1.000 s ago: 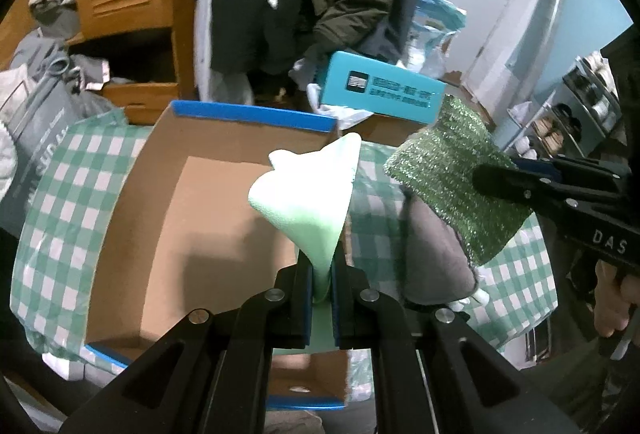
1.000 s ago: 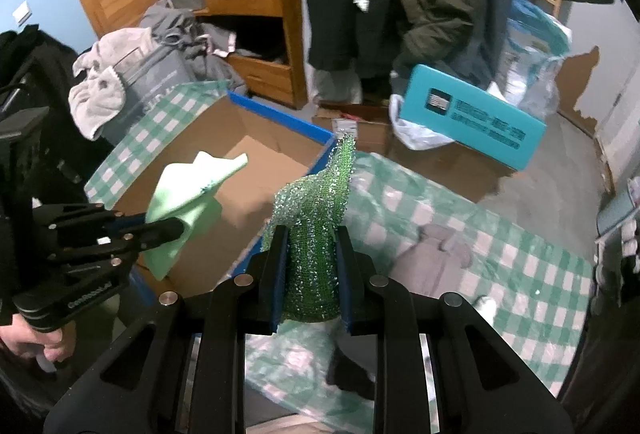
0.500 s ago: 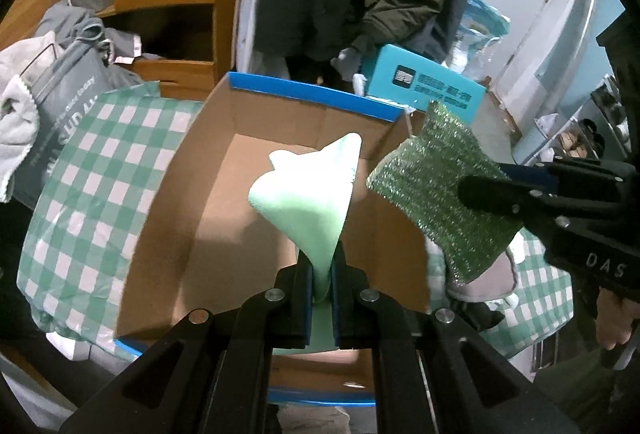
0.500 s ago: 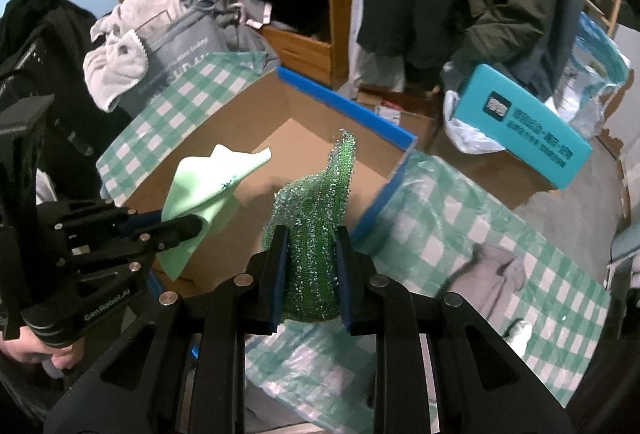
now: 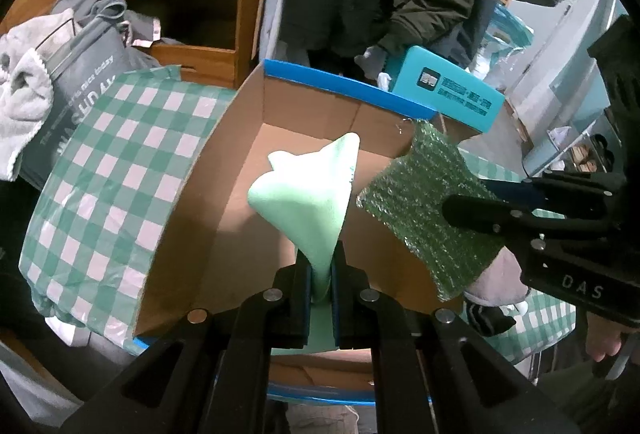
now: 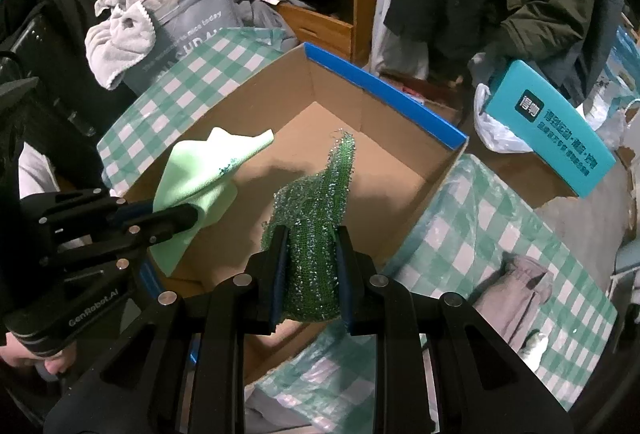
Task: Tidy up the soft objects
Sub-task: 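Lower both items into the box and open both grippers, then move both tools back over the grey fleece sleeve and light blue cloth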
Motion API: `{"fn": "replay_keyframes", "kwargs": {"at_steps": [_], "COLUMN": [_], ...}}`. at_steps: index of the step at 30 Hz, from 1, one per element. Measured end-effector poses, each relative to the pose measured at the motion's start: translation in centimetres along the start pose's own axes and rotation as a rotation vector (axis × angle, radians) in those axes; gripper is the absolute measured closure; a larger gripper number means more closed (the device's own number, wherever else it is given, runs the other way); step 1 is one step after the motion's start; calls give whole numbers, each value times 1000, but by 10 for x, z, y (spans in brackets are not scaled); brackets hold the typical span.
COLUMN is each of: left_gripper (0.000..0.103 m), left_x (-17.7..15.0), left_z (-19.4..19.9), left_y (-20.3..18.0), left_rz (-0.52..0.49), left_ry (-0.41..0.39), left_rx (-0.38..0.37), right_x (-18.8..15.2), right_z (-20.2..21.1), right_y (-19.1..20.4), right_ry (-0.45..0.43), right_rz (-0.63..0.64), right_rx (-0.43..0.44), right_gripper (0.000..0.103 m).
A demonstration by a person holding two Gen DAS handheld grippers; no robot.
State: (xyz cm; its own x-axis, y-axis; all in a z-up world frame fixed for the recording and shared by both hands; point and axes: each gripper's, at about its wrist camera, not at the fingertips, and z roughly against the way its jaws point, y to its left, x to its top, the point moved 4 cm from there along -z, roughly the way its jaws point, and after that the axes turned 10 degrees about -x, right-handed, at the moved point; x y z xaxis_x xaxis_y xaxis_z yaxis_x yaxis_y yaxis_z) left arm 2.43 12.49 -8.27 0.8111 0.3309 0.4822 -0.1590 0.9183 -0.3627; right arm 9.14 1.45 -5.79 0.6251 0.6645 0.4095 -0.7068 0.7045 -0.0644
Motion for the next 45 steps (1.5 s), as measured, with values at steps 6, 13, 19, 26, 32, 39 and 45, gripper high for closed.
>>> {"fn": "replay_keyframes", "kwargs": {"at_steps": [6, 13, 19, 26, 32, 39, 45], "left_gripper": [59, 53, 52, 52, 52, 50, 43], "left_x": [0, 3, 2, -1, -2, -1, -2], "left_z": [1, 2, -1, -10, -13, -15, -19], "left_y": [6, 4, -7, -26, -43, -63, -84], "left_rz": [23, 10, -7, -26, -51, -65, -95], "left_ry": [-8, -26, -16, 5, 12, 14, 20], "left_rx": [22, 32, 19, -19, -41, -78, -87], "right_x": [0, -1, -3, -11, -25, -45, -59], "right_z": [-4, -1, 12, 23, 31, 41, 51], "right_y": [0, -14, -25, -40, -59, -86, -111], "right_ry": [4, -1, -31, -43, -49, -43, -56], "right_rz": [-5, -47, -71, -99, -136, -180, -218], "right_rx": [-5, -11, -20, -54, -75, -94, -117], "right_gripper": [66, 56, 47, 43, 43, 42, 38]}}
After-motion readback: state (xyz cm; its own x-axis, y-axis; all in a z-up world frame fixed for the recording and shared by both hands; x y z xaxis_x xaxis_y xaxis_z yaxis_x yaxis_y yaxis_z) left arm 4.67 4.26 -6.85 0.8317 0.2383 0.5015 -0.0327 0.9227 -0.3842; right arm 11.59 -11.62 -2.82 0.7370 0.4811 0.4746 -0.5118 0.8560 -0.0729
